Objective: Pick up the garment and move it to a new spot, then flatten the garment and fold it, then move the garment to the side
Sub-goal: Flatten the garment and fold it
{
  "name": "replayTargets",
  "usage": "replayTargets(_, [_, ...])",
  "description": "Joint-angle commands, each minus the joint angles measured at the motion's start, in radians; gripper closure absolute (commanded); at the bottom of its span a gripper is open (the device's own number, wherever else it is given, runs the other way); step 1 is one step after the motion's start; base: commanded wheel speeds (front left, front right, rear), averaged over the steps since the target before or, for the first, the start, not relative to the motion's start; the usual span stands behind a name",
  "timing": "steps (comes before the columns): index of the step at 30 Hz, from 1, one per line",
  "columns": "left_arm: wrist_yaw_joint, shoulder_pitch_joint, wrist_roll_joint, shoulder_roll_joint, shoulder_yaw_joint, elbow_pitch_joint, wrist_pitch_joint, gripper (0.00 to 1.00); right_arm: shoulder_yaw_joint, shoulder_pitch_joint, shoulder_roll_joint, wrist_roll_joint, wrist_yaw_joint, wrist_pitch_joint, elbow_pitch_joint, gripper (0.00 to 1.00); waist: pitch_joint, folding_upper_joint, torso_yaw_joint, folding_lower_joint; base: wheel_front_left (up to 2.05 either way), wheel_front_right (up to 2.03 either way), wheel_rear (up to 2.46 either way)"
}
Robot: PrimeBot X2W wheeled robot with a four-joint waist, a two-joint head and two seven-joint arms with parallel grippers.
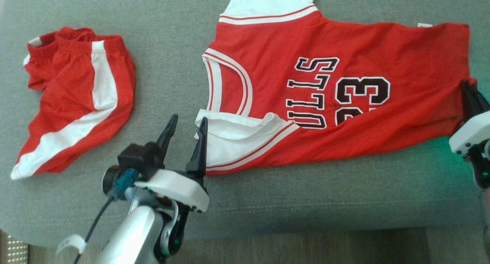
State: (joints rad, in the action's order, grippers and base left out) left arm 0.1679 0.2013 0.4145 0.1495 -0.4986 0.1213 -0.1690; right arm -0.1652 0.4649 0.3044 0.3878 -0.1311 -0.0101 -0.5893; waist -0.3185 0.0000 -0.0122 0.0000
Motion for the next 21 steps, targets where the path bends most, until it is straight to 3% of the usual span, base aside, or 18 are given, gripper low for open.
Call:
replayTargets(1, [0.003,0.035,-0.005,0.002,0.037,-0.016,-0.009,0.00,0.020,0.024,0.030,0.003,0.000,0.014,0.020,1.00,-0.009,0.0000,0.006,0.0000,0.00,0.00,0.00])
replayTargets(8, [-0.018,0.117,-0.014,0.013,0.022,0.094,0.038,0.00,0.060,0.048,0.043,0.034,0.000,0.036,-0.002,1.00,-0.038,0.0000,0.025,0.0000,0.00,0.00,0.00])
replayTargets(15, [0.011,0.171,-0.059,0.045,0.003,0.161,0.110,0.00,0.094,0.070,0.048,0.066,0.000,0.051,-0.007,1.00,-0.052,0.0000,0.047,0.0000,0.00,0.00,0.00])
replayTargets(21, [0.041,0.147,-0.079,0.068,-0.012,0.129,0.158,0.00,0.108,0.075,0.056,0.088,0.000,0.067,-0.021,1.00,-0.046,0.0000,0.057,0.0000,0.00,0.00,0.00])
